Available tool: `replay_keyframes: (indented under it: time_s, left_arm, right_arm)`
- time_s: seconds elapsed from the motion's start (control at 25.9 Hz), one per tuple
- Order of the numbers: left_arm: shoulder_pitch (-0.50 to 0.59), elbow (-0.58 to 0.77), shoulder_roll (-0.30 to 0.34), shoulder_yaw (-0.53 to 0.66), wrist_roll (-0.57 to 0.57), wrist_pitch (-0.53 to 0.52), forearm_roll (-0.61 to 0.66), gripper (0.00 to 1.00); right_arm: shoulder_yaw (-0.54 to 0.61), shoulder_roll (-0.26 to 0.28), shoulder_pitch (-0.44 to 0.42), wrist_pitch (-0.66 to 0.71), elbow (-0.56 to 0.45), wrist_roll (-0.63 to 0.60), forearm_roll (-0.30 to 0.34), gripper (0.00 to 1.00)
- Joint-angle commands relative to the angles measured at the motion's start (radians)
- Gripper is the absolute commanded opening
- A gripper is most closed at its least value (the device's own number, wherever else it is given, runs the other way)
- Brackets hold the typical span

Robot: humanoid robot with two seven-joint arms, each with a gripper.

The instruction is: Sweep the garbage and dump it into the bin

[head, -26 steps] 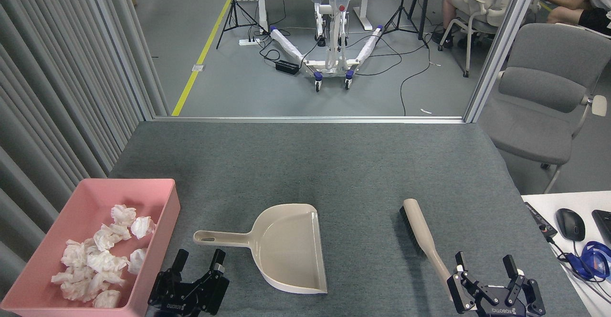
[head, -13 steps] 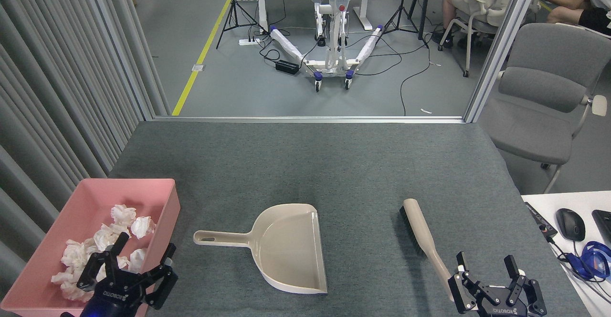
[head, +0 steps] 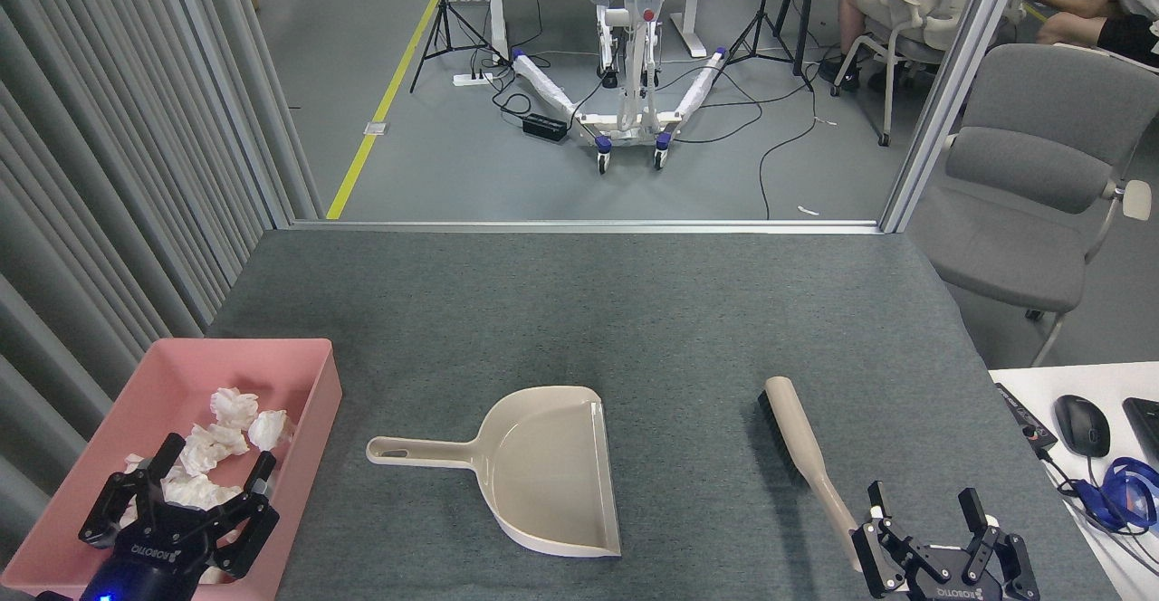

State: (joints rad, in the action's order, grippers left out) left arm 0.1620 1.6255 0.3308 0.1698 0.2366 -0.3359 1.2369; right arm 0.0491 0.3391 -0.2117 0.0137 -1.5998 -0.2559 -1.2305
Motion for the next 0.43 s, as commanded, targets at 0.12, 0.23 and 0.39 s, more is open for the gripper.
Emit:
replay_keyframes:
  time_s: [0.12, 0.23, 0.39]
  left_arm:
    - [0.016, -0.016, 0.007, -0.004, 0.000, 0.003, -0.001, 1.00]
    - [0.027, -0.015, 0.008, -0.004, 0.000, -0.002, -0.005, 1.00]
    - [0.030, -0.024, 0.008, -0.004, -0.003, -0.006, -0.007, 1.00]
  right_arm:
    - [0.002, 0.001, 0.000, 0.002, 0.000, 0.000, 0.000, 0.98]
    - [0.002, 0.001, 0.000, 0.003, 0.000, 0.000, -0.001, 0.98]
    - [0.000, 0.001, 0.000, 0.003, 0.000, 0.000, -0.001, 0.98]
